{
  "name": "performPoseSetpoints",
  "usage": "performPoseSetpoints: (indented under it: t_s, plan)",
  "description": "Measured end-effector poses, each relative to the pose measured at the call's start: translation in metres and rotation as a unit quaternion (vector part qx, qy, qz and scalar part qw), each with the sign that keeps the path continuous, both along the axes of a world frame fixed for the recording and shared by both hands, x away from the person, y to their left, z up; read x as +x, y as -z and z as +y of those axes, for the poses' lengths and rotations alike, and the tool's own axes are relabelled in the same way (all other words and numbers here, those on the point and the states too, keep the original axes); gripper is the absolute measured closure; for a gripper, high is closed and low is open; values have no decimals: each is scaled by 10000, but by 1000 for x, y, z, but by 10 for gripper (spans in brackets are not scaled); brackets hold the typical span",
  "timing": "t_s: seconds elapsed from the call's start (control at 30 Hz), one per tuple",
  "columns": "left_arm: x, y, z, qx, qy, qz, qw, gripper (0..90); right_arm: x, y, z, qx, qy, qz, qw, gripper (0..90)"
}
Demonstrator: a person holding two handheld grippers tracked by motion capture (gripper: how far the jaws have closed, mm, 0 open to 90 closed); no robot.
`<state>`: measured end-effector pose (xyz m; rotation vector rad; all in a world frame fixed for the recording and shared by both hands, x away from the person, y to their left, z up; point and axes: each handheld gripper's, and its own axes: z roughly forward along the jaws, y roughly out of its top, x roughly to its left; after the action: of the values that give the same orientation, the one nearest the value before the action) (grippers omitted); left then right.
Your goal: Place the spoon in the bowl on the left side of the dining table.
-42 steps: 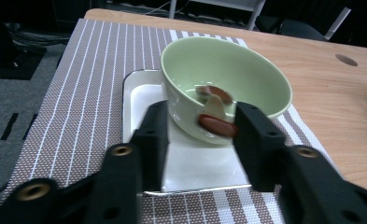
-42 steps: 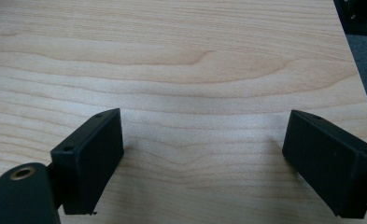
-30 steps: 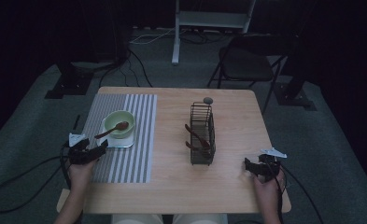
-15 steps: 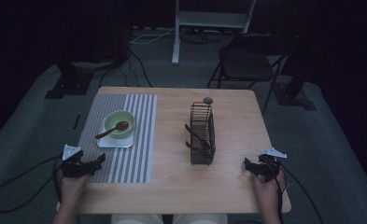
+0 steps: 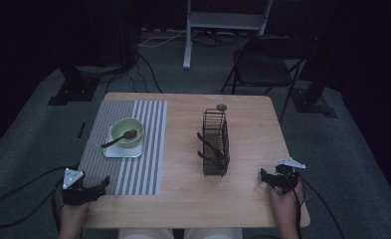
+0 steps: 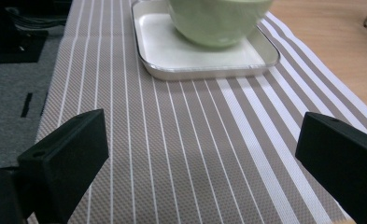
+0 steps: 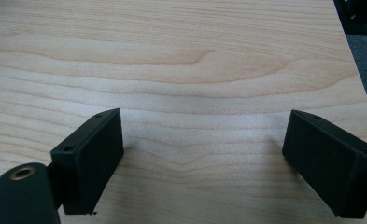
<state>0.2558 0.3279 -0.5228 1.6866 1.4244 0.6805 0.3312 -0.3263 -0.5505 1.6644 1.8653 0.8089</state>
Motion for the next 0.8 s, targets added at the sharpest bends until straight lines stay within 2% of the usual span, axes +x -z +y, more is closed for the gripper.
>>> performPoseSetpoints:
  t_s: [0.13,0.3,0.5,0.67,0.77,0.8]
  plan:
    - [-12,0,4,-85,31,-8,10000,26,0,0,0,0,-1,1,10000,118]
    - [-27,-1,6,91,70,-13,9999,26,0,0,0,0,-1,1,10000,118]
    - [-44,-2,14,104,-64,-30,9999,26,0,0,0,0,-2,1,10000,118]
    - [-55,4,19,236,-185,106,9995,26,0,0,0,0,-1,1,10000,118]
    - [-59,9,22,192,-171,125,9996,26,0,0,0,-1,-2,1,10000,118]
    - [-61,10,23,240,-191,154,9994,26,0,0,0,-1,-2,1,10000,118]
